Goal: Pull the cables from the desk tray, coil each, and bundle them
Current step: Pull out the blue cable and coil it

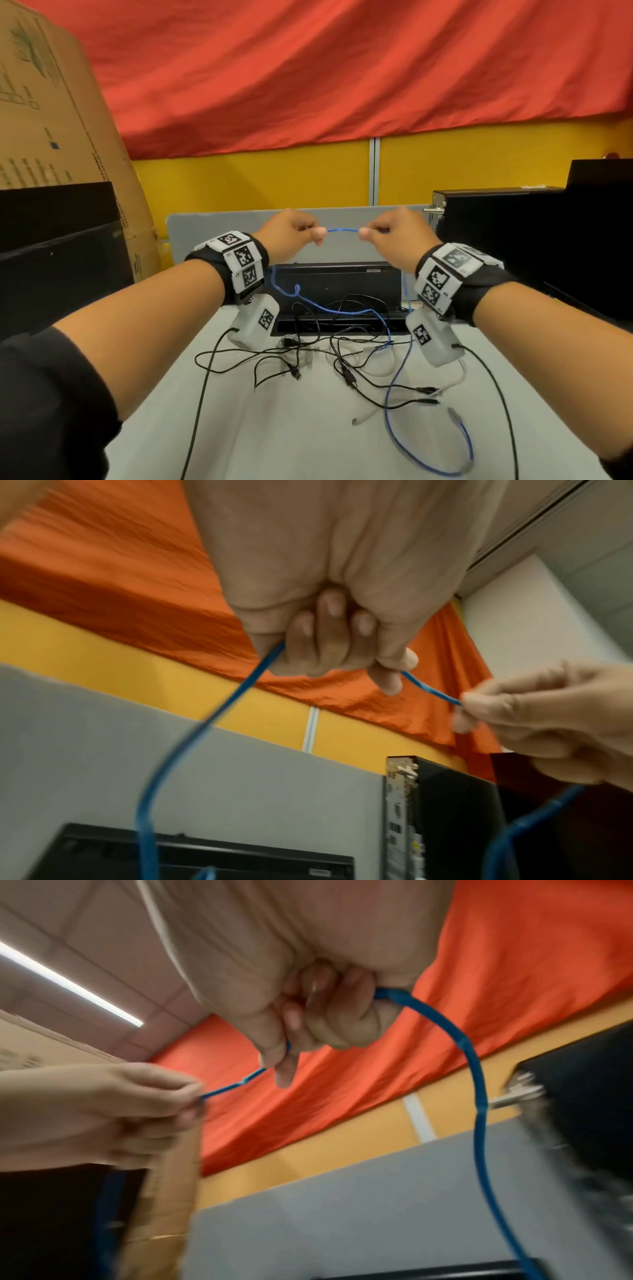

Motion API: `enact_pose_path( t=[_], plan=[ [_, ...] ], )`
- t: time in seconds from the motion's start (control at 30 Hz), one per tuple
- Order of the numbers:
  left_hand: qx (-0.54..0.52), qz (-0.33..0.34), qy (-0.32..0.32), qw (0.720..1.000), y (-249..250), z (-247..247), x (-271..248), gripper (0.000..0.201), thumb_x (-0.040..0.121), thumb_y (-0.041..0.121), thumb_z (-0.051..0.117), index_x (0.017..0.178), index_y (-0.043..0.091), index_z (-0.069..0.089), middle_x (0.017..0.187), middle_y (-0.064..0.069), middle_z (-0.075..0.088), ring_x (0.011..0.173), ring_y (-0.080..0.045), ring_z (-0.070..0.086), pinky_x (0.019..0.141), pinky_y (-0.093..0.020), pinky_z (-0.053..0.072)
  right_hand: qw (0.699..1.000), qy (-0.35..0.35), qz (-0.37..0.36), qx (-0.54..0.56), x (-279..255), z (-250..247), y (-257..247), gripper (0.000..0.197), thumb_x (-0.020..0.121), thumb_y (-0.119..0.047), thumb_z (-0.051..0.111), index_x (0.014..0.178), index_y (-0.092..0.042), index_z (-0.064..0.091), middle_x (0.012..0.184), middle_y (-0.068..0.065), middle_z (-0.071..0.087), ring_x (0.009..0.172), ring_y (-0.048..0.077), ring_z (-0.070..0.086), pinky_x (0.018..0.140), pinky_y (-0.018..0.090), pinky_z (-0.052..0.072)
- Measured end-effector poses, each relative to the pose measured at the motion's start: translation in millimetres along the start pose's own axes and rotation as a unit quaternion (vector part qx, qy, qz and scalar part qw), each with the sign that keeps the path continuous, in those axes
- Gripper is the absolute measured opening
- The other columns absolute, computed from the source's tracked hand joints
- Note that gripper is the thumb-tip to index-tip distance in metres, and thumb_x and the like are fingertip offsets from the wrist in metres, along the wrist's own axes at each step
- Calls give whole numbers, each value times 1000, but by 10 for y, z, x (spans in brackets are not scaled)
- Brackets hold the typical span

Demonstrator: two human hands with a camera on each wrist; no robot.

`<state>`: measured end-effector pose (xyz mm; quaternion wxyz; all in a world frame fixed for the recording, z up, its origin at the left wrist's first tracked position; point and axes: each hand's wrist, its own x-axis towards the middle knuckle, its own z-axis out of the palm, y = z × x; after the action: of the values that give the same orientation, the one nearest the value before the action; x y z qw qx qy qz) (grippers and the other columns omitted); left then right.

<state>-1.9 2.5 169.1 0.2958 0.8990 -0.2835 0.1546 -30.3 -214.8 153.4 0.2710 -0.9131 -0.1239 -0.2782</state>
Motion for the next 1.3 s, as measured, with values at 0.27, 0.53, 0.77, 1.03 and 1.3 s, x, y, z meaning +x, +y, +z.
enact_pose_path(
  t=[0.27,0.53,0.77,1.03,1.3],
  plan=[
    [50,-48,24,997,-537,-173,-108,29,98,26,55,72,17,67,49,4,38,39,-7,30,48,-26,28,986,96,113,-76,-58,-293,770,38,89,-33,62,61,-9,71,60,9,66,61,24,62,54,28,50],
    [85,-39,18,995,-515,-70,-18,32,98,29,54,67,25,62,55,2,43,49,-14,37,53,-27,32,966,169,179,-72,-145,-310,1106,36,88,-34,59,59,-14,68,54,5,63,49,18,56,44,19,40],
    [102,-90,55,989,-915,-266,-114,32,98,29,54,70,19,66,54,-1,44,51,-19,40,54,-28,32,930,239,269,-72,-253,-497,1455,33,84,-29,60,64,-5,71,59,14,66,54,29,61,52,30,52],
    [173,-95,123,973,-924,-263,-68,29,98,35,50,74,26,63,61,-3,57,56,-21,51,53,-27,37,932,239,258,-87,-249,-469,1461,35,84,-31,59,58,-9,67,53,9,62,48,25,58,45,20,41],
    [85,-40,120,988,-626,84,-24,27,98,35,52,75,27,63,53,2,51,51,-17,46,53,-27,38,963,-18,205,-174,-235,-329,811,10,88,-20,57,83,-12,62,78,6,63,64,18,57,50,24,42]
  ],
)
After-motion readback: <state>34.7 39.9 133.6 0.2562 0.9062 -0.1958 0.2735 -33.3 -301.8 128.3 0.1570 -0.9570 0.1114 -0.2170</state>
